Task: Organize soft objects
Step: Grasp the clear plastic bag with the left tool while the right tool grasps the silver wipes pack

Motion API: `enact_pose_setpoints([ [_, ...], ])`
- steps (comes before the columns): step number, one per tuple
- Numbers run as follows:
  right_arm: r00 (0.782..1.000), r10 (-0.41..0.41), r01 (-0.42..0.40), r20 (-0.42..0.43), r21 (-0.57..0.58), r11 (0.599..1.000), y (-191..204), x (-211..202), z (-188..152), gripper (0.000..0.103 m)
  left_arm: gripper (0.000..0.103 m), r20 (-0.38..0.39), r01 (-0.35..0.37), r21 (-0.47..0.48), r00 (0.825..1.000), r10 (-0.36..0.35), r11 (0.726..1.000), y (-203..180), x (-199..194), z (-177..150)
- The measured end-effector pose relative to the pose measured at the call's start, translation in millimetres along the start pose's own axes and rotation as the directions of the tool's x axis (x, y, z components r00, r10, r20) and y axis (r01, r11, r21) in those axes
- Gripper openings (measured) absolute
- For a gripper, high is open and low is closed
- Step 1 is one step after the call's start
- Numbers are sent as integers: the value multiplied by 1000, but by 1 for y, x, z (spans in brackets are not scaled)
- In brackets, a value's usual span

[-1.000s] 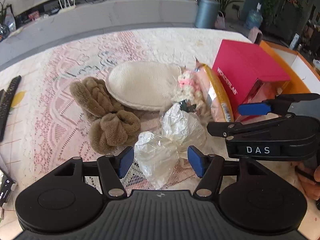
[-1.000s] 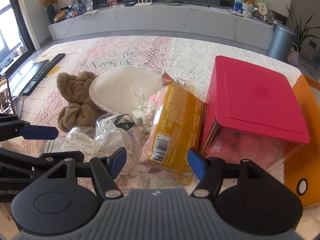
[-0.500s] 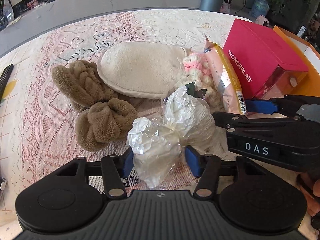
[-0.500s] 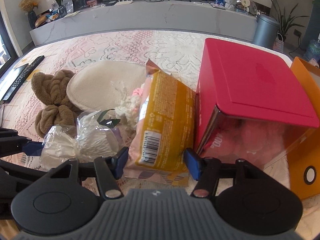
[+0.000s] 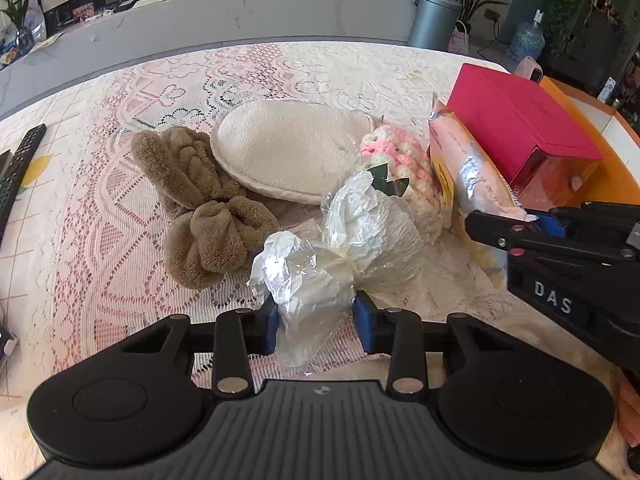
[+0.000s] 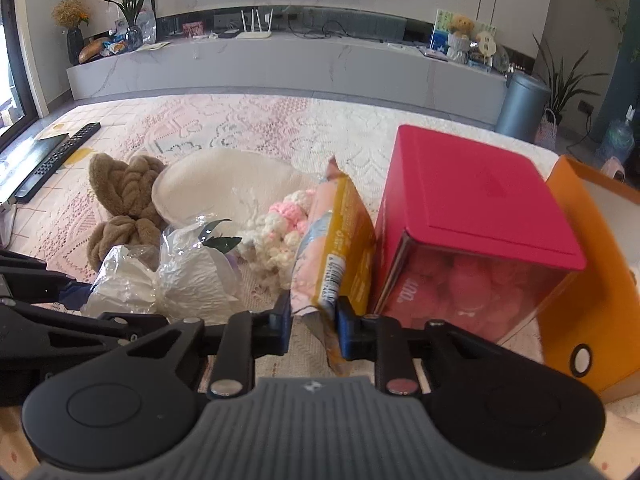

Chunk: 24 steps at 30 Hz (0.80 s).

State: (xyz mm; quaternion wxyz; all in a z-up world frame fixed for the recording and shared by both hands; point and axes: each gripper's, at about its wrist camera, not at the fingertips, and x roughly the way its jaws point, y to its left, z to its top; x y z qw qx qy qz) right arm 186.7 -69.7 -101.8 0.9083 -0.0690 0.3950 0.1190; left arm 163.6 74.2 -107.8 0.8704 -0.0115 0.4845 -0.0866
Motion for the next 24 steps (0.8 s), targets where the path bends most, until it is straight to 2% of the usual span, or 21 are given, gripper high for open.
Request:
enact_pose_setpoints([
  [8, 998, 35, -36, 54, 8, 999, -6, -38, -2, 13, 42, 56, 0, -61, 998, 4, 998, -3, -27, -5],
  [14, 994, 73, -76, 78, 31, 997, -12, -64, -2, 11, 42, 81, -21, -66, 996, 27, 998, -13, -50, -7],
  [19, 985, 171, -171, 8, 129, 977, -29, -55, -6, 12, 42, 79, -7, -97, 997, 14, 995, -15, -48, -7],
  [22, 987, 156, -149, -30, 157, 976, -36, -42, -12, 13, 42, 66, -2, -118, 998, 10, 993, -15, -40, -11],
  [24, 992, 122, -115, -37, 154, 981, -38, -41, -13, 23, 42, 58, -9, -115, 998, 16, 993, -16, -35, -13],
])
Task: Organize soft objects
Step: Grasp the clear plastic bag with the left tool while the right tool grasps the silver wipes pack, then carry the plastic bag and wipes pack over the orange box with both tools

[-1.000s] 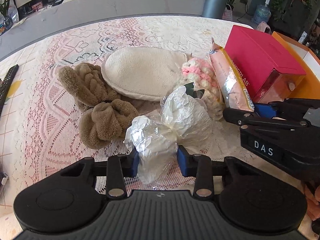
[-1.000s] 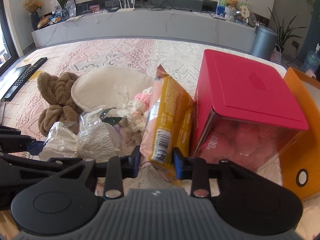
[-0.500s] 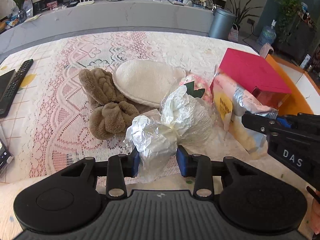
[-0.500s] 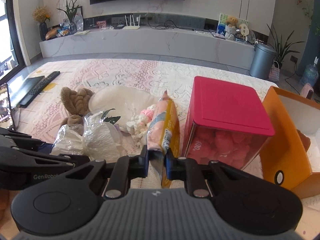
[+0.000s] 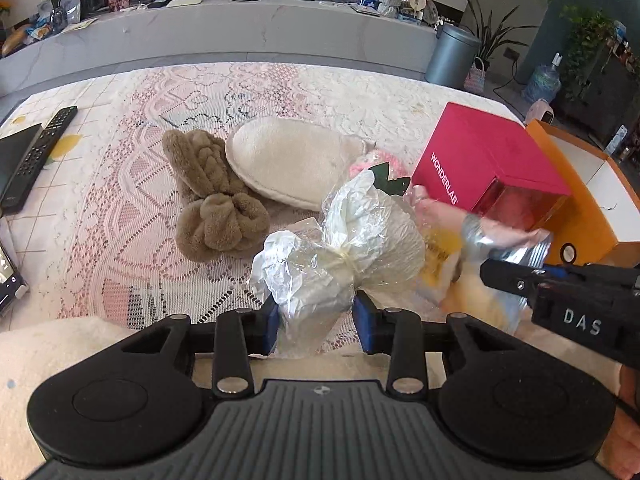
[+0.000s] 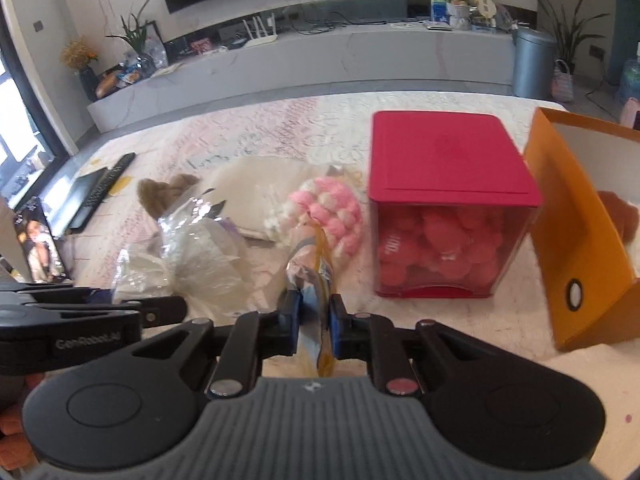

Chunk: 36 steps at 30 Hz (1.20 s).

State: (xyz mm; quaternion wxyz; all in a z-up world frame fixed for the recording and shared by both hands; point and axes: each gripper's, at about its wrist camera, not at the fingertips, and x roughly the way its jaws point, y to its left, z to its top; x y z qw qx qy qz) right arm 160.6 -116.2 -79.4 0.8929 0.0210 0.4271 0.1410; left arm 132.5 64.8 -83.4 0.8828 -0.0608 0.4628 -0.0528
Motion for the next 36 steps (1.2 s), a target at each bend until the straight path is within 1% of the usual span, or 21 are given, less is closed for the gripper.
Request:
enact_pose_setpoints([
  [1, 1000, -10, 10, -8, -2, 1000, -2, 1, 0, 27, 42, -1, 0, -1, 1000, 0, 1000, -1, 1, 0],
  [3, 1000, 6, -6, -21, -7, 1000, -3, 5, 2, 39, 42, -1, 14, -4, 1000, -14, 1000, -1, 4, 0],
  [4, 1000, 21, -21, -18, -15, 1000, -4, 6, 2, 41, 42, -4, 20, -7, 1000, -20, 1000, -1, 6, 1],
  [6, 999, 32, -32, -11, -54, 998, -1, 7, 6, 51, 42, -13, 23, -10, 1000, -23, 1000, 0, 11, 1],
  [7, 999, 33, -33, -5, -73, 997, 1, 9, 9, 52, 42, -18, 24, -10, 1000, -24, 1000, 0, 13, 0],
  [9, 999, 36, -36, -3, -92, 995, 4, 14, 13, 63, 42, -23, 28, -10, 999, -28, 1000, 2, 17, -1],
  [11, 1000, 30, -30, -2, -91, 995, 5, 21, 18, 64, 42, -27, 33, -15, 999, -34, 999, 3, 19, 0],
  [13, 1000, 17, -18, -18, -85, 996, 6, 32, 23, 62, 42, -31, 37, -21, 999, -38, 999, 5, 21, 0],
  [15, 999, -13, 10, -34, -77, 997, 6, 41, 25, 49, 42, -34, 40, -23, 999, -41, 999, 6, 23, 0],
  [16, 999, -32, 29, -41, -74, 997, 6, 46, 26, 45, 42, -36, 40, -22, 999, -41, 999, 6, 23, 0],
  [17, 998, -42, 38, -44, -69, 997, 5, 48, 26, 37, 42, -37, 40, -20, 998, -41, 999, 6, 24, 0],
  [19, 998, -38, 36, -41, -57, 998, 2, 48, 25, 35, 42, -38, 39, -19, 998, -40, 999, 6, 25, 0],
  [22, 999, -26, 24, -36, -47, 999, 1, 43, 24, 29, 42, -37, 39, -20, 999, -40, 999, 6, 25, 1],
  [24, 999, -19, 18, -31, -49, 999, 1, 39, 24, 25, 42, -33, 43, -23, 998, -44, 999, 6, 23, 1],
  [26, 1000, -9, 7, -27, -59, 998, 3, 34, 23, 23, 42, -25, 46, -29, 999, -47, 999, 6, 20, 1],
  [32, 1000, 8, -8, 1, -115, 993, 12, 12, 20, 20, 41, -13, 18, -16, 1000, -18, 1000, 0, 8, 1],
  [36, 999, 20, -16, 28, -125, 992, 9, -9, 21, 20, 41, 9, 2, -1, 1000, -2, 1000, -7, -6, 3],
])
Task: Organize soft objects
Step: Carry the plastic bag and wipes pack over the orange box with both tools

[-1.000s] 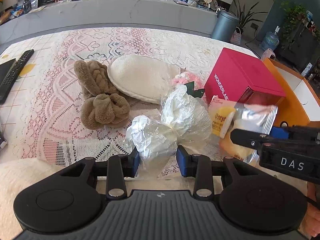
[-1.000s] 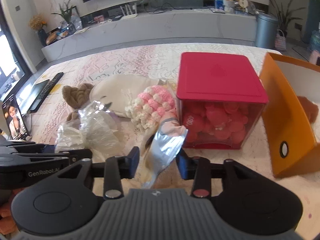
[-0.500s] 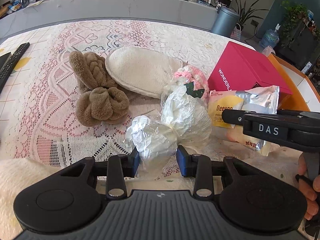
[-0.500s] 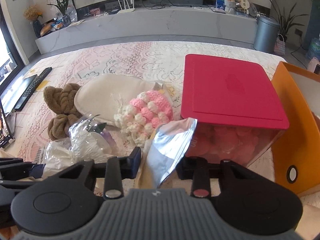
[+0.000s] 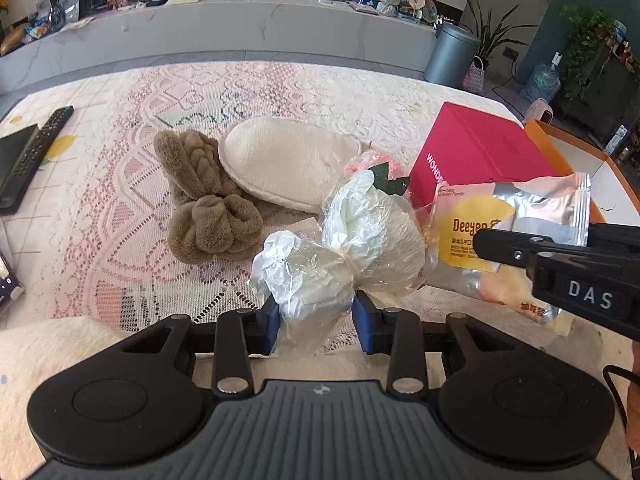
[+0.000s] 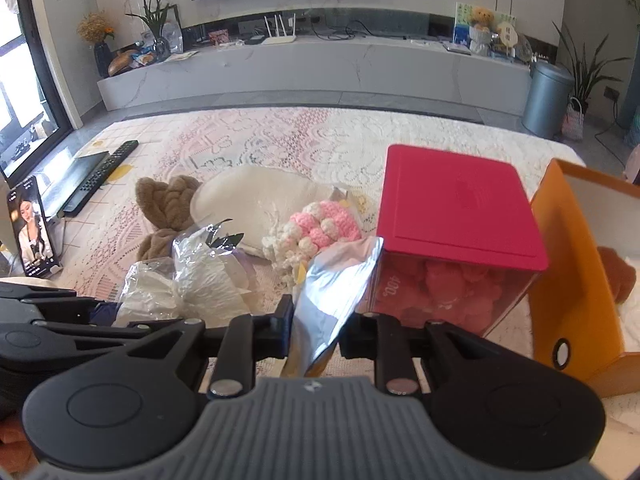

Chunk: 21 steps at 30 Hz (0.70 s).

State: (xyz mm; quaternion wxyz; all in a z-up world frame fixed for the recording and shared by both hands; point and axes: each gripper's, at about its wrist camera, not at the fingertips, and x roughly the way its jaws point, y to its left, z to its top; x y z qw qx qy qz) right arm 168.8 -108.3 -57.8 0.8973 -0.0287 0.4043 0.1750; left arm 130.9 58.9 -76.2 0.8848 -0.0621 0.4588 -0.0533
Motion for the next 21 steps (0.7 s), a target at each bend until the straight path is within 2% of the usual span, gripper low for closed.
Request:
enact_pose_setpoints([
  [6, 999, 13, -13, 39, 0, 1000, -15, -35, 1, 20, 41, 44, 5, 39, 999, -6, 999, -21, -24, 5],
  [11, 997, 7, -7, 71, -5, 1000, -34, -69, 3, 20, 40, 67, 43, 96, 997, -50, 994, -50, -40, 11],
  [18, 988, -71, 76, 141, -28, 997, -72, -119, 4, 20, 40, 96, 91, 205, 989, -113, 974, -106, -50, 24],
  [21, 983, -106, 108, 150, -4, 994, -98, -136, 4, 20, 40, 101, 121, 247, 984, -149, 961, -133, -48, 34],
])
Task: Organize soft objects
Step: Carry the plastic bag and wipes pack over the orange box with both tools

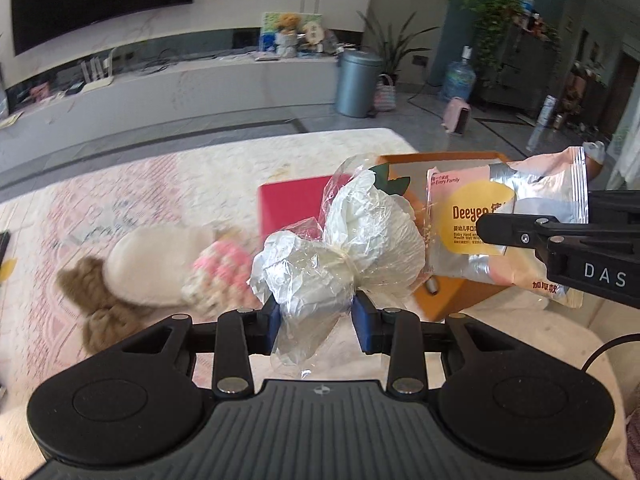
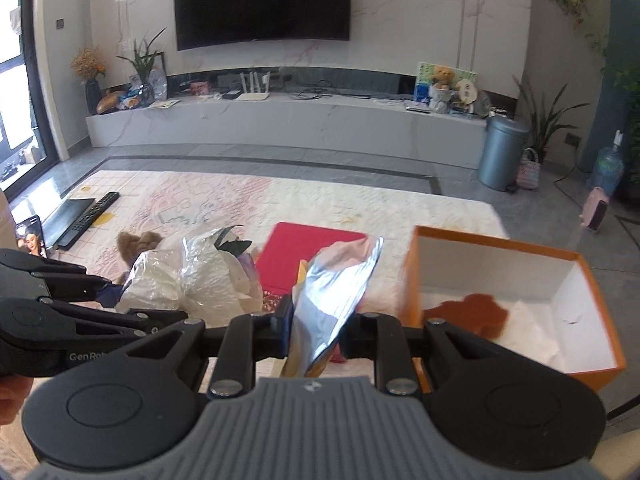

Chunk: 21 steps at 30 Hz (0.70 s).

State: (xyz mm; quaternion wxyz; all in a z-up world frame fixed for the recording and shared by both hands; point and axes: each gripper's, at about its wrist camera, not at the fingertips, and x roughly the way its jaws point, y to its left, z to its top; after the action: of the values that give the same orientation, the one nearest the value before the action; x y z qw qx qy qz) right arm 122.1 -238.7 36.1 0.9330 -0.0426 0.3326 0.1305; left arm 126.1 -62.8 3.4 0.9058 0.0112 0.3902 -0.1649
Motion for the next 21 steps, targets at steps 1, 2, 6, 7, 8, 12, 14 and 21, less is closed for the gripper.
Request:
enact_pose_setpoints([
  [1, 1000, -13, 13, 1, 11, 1000, -10, -4, 1, 21, 40, 3, 15, 13, 1000, -15, 1000, -8, 3, 6],
  [2, 1000, -27, 27, 3, 22, 999, -19, -7, 2, 21, 40, 4, 31, 26, 1000, -31, 999, -16, 6, 12],
  [6, 994, -112, 111, 12, 52, 992, -59, -19, 5, 21, 40, 3, 83, 79, 996, -84, 993, -48, 24, 34],
  [7, 991, -134, 133, 12, 56, 990, -69, -21, 6, 21, 40, 2, 91, 96, 996, -91, 991, -56, 30, 39],
  [8, 988, -152, 151, 12, 62, 987, -78, -23, 8, 21, 40, -1, 99, 115, 995, -99, 988, -66, 36, 45],
  [12, 981, -193, 192, -2, 98, 976, -114, -21, 13, 21, 40, -19, 125, 186, 992, -123, 975, -97, 63, 66],
  [14, 977, -215, 215, -17, 110, 970, -131, -15, 15, 21, 40, -35, 125, 220, 992, -120, 967, -109, 80, 75],
  [21, 958, -275, 283, -85, 112, 952, -178, 31, 16, 21, 40, -79, 109, 331, 993, -88, 937, -144, 133, 97],
])
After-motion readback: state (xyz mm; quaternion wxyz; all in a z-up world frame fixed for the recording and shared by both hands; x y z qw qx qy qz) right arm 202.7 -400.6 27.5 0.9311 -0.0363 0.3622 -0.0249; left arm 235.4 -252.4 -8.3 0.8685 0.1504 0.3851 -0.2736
